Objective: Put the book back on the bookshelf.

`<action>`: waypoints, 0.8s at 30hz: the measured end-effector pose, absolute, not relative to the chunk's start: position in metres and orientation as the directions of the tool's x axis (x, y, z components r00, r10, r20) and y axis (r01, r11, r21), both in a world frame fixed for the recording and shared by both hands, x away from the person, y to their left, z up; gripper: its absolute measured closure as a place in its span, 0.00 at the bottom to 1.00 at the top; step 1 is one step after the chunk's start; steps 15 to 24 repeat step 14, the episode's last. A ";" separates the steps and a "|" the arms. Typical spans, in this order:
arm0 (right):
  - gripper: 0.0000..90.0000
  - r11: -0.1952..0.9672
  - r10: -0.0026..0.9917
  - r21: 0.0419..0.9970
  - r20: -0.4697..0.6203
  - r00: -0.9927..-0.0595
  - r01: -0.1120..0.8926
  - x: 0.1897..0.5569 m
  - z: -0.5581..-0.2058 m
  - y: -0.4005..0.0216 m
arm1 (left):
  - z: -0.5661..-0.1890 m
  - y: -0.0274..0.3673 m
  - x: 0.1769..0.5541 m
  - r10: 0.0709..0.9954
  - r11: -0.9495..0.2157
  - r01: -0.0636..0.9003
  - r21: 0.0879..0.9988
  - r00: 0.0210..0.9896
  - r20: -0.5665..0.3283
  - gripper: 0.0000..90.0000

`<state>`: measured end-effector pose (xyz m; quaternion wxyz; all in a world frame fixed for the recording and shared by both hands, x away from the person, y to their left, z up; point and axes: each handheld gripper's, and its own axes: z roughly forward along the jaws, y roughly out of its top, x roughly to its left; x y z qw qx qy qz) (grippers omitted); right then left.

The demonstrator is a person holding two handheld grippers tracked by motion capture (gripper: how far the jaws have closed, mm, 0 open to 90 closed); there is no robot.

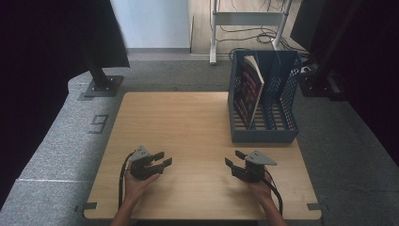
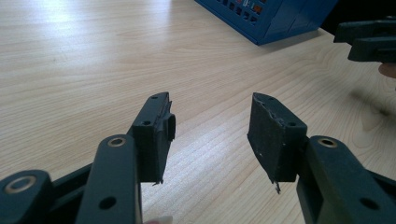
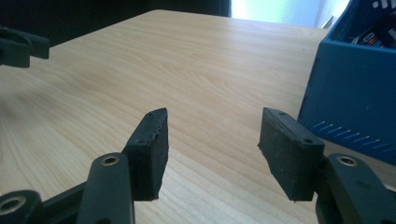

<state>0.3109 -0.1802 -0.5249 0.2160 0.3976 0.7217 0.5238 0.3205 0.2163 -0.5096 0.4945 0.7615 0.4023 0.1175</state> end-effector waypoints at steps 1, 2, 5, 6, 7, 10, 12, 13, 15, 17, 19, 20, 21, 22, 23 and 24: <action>0.46 0.137 0.799 0.928 0.103 -0.593 0.346 0.310 -0.526 -0.180 | -0.510 0.216 0.321 0.730 -0.186 0.496 0.848 0.648 -0.219 0.54; 0.46 0.141 0.799 0.929 0.097 -0.593 0.342 0.310 -0.527 -0.180 | -0.510 0.216 0.321 0.730 -0.186 0.496 0.848 0.648 -0.219 0.54; 0.46 0.148 0.799 0.924 0.098 -0.593 0.352 0.310 -0.529 -0.180 | -0.510 0.216 0.321 0.730 -0.187 0.496 0.848 0.648 -0.218 0.54; 0.46 0.142 0.802 0.925 0.101 -0.589 0.352 0.310 -0.529 -0.181 | -0.511 0.215 0.321 0.728 -0.189 0.498 0.846 0.649 -0.219 0.54; 0.46 0.142 0.802 0.925 0.101 -0.589 0.352 0.310 -0.529 -0.181 | -0.511 0.215 0.321 0.728 -0.189 0.498 0.846 0.649 -0.219 0.54; 0.46 0.139 0.802 0.926 0.103 -0.588 0.351 0.311 -0.529 -0.182 | -0.512 0.214 0.321 0.726 -0.194 0.499 0.845 0.652 -0.218 0.54; 0.46 0.138 0.802 0.925 0.106 -0.587 0.355 0.312 -0.530 -0.181 | -0.512 0.214 0.321 0.726 -0.193 0.499 0.845 0.652 -0.219 0.53; 0.46 0.138 0.802 0.925 0.106 -0.587 0.355 0.312 -0.530 -0.181 | -0.512 0.214 0.321 0.727 -0.193 0.499 0.845 0.651 -0.219 0.53; 0.46 0.140 0.803 0.924 0.104 -0.587 0.356 0.312 -0.530 -0.181 | -0.512 0.214 0.321 0.727 -0.192 0.500 0.844 0.650 -0.220 0.53; 0.46 0.140 0.803 0.924 0.104 -0.587 0.356 0.312 -0.530 -0.181 | -0.512 0.214 0.321 0.727 -0.192 0.500 0.844 0.650 -0.220 0.53; 0.46 0.140 0.803 0.924 0.104 -0.587 0.356 0.312 -0.530 -0.181 | -0.512 0.214 0.321 0.727 -0.192 0.500 0.844 0.650 -0.220 0.53; 0.46 0.140 0.803 0.924 0.104 -0.587 0.356 0.312 -0.530 -0.181 | -0.512 0.214 0.321 0.727 -0.192 0.500 0.844 0.650 -0.220 0.53; 0.46 0.140 0.803 0.924 0.104 -0.587 0.356 0.312 -0.530 -0.181 | -0.512 0.214 0.321 0.727 -0.192 0.500 0.844 0.650 -0.220 0.53; 0.46 0.140 0.803 0.924 0.104 -0.587 0.356 0.312 -0.530 -0.181 | -0.512 0.214 0.321 0.727 -0.192 0.500 0.844 0.650 -0.220 0.53; 0.46 0.140 0.803 0.924 0.104 -0.587 0.356 0.312 -0.530 -0.181 | -0.512 0.214 0.321 0.727 -0.192 0.500 0.844 0.650 -0.220 0.53; 0.46 0.140 0.803 0.924 0.104 -0.587 0.356 0.312 -0.530 -0.181 | -0.512 0.214 0.321 0.727 -0.192 0.500 0.844 0.650 -0.220 0.53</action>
